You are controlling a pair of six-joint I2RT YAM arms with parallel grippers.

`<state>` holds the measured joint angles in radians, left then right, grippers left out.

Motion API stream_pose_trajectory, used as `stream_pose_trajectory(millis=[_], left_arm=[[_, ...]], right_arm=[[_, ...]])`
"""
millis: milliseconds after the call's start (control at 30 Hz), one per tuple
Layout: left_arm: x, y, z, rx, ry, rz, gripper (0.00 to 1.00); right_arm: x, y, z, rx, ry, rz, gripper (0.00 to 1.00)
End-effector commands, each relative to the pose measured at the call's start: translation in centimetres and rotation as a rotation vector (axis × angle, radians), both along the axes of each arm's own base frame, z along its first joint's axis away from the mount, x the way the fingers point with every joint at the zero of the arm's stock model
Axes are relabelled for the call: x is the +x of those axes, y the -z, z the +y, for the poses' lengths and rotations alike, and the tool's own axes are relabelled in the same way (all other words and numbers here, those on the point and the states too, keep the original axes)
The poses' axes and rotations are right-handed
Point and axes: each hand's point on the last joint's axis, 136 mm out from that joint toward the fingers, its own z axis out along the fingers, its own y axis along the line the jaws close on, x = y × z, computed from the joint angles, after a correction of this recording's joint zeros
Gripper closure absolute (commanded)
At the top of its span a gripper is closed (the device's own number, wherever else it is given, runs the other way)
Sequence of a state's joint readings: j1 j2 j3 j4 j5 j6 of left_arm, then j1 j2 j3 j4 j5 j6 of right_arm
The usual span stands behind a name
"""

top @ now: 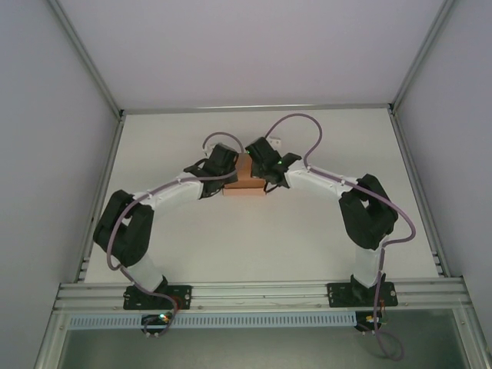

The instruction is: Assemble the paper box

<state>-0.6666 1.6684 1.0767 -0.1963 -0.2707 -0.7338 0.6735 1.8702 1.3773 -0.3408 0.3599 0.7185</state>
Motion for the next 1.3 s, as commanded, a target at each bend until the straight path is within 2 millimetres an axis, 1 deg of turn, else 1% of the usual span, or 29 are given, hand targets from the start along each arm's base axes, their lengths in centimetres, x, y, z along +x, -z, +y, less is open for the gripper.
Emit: stream_pose_trajectory(millis=[0, 67, 100, 167, 200, 267, 333, 367, 433, 500, 567, 600, 633, 700, 767, 833, 933, 1000, 1100, 1167, 1233, 1267], left_arm=[[-2.7, 1.2, -0.1, -0.007, 0.046, 0.062, 1.0], [-3.5, 1.4, 0.2, -0.004, 0.055, 0.063, 1.0], [-3.8, 1.4, 0.2, -0.011, 0.062, 0.06, 0.98], [-4.2, 1.0, 0.0, -0.026, 0.081, 0.048, 0.91], [-4.4, 0.6, 0.0, -0.025, 0.092, 0.037, 0.87], [-4.6, -0.4, 0.0, -0.015, 0.1, 0.009, 0.74], [-5.0, -1.4, -0.1, -0.016, 0.116, -0.006, 0.63], [-5.3, -1.9, -0.1, -0.021, 0.12, -0.015, 0.55], [-6.0, -2.7, 0.1, -0.023, 0.134, -0.025, 0.44], [-6.9, -3.2, 0.7, -0.022, 0.135, -0.024, 0.31], [-8.0, -3.0, 1.5, -0.015, 0.14, -0.011, 0.15], [-8.6, -2.8, 2.0, -0.011, 0.136, 0.0, 0.09], [-9.1, -2.7, 2.4, -0.01, 0.139, 0.01, 0.0], [-9.9, -3.1, 3.2, 0.0, 0.132, 0.02, 0.0], [-10.4, -4.2, 4.0, 0.002, 0.122, 0.009, 0.0], [-10.5, -5.6, 5.0, -0.008, 0.081, -0.026, 0.0], [-10.3, -7.5, 5.8, -0.065, 0.046, -0.089, 0.0], [-10.1, -8.3, 6.4, -0.113, 0.02, -0.099, 0.0], [-9.5, -9.0, 7.2, -0.19, -0.003, -0.074, 0.0], [-8.7, -8.9, 8.0, -0.226, -0.03, -0.044, 0.0], [-7.8, -8.2, 8.3, -0.266, -0.028, -0.006, 0.0], [-7.5, -7.4, 8.4, -0.279, -0.035, 0.025, 0.0]], right_arm=[[-0.9, -1.0, 0.9, 0.04, -0.012, -0.079, 0.95], [-1.7, -0.1, 0.8, 0.043, -0.022, -0.11, 0.94], [-2.0, 0.0, 0.9, 0.045, -0.036, -0.129, 0.94], [-2.5, 0.0, 0.7, 0.014, -0.051, -0.175, 0.95], [-2.8, 0.0, 0.5, -0.012, -0.064, -0.19, 0.95], [-3.5, 0.0, 0.2, -0.058, -0.071, -0.213, 0.96], [-4.3, 0.0, 0.3, -0.084, -0.094, -0.24, 0.97], [-4.6, 0.1, 0.5, -0.095, -0.111, -0.252, 0.97], [-5.2, 0.7, 0.3, -0.125, -0.119, -0.258, 0.98], [-5.8, 1.6, 0.0, -0.147, -0.124, -0.25, 0.99], [-6.3, 2.1, 0.0, -0.157, -0.139, -0.258, 1.0], [-6.5, 2.2, 0.2, -0.155, -0.149, -0.266, 1.0], [-6.7, 2.3, 0.2, -0.156, -0.163, -0.274, 1.0], [-7.0, 2.5, 0.3, -0.165, -0.184, -0.284, 1.0], [-7.4, 2.8, 0.5, -0.174, -0.216, -0.298, 1.0], [-7.8, 3.0, 1.0, -0.185, -0.259, -0.32, 0.99], [-8.5, 3.6, 1.8, -0.213, -0.327, -0.347, 0.98], [-8.8, 3.9, 2.0, -0.239, -0.358, -0.364, 0.98], [-9.1, 4.4, 2.0, -0.251, -0.379, -0.381, 0.97], [-9.2, 4.8, 1.8, -0.259, -0.385, -0.386, 0.97], [-9.4, 5.1, 1.8, -0.264, -0.396, -0.391, 0.97], [-9.4, 5.3, 1.8, -0.265, -0.396, -0.392, 0.97]])
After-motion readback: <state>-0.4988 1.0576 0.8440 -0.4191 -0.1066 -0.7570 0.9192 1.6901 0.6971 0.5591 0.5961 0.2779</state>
